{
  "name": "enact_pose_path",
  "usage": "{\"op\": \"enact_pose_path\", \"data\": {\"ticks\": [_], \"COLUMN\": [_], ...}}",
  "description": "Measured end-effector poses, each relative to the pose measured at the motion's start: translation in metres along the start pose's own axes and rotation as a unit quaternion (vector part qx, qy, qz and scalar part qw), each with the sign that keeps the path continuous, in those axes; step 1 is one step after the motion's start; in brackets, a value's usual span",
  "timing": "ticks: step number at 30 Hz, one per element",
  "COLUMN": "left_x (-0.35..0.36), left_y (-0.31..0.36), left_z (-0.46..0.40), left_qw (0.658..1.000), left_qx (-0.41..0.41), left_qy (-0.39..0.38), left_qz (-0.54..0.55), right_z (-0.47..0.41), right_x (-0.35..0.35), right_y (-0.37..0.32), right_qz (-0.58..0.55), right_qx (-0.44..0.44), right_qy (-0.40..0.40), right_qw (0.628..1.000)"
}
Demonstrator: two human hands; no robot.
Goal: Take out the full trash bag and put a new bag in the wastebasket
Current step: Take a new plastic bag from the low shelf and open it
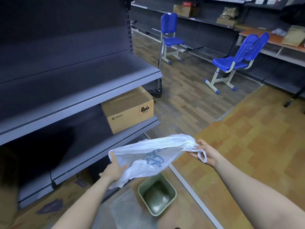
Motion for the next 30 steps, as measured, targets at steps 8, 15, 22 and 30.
{"op": "enact_pose_path", "data": {"ticks": [8,15,22,30], "left_x": [-0.002,0.051,0.136,0.154], "left_y": [0.002,-0.021,-0.016,0.011], "left_z": [0.008,0.019,0.077,0.11], "left_qw": [0.996,0.987,0.977,0.961], "left_qx": [0.022,-0.06,0.006,0.027], "left_qy": [0.034,-0.021,-0.031,0.123], "left_qz": [-0.075,-0.15,0.211,0.247], "right_z": [0.008,0.029,0.036,0.04], "right_x": [-0.04,-0.07,-0.156,-0.15], "right_y": [0.011,0.01,0.012,0.043], "right_qz": [0.436,0.61,0.485,0.427], "right_qx": [0.099,0.143,0.07,0.11], "right_qy": [0.22,0.257,0.142,0.084], "right_qw": [0.867,0.736,0.86,0.894]}}
Point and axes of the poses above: each hand's wrist, its own z-axis away from the middle knuckle, its own x-axis out of the palm, y = z × x, the point moved 9 cm from there along -z, towards the middle knuckle, and after that the axes turned 13 degrees about -y, right-handed, at the moved point
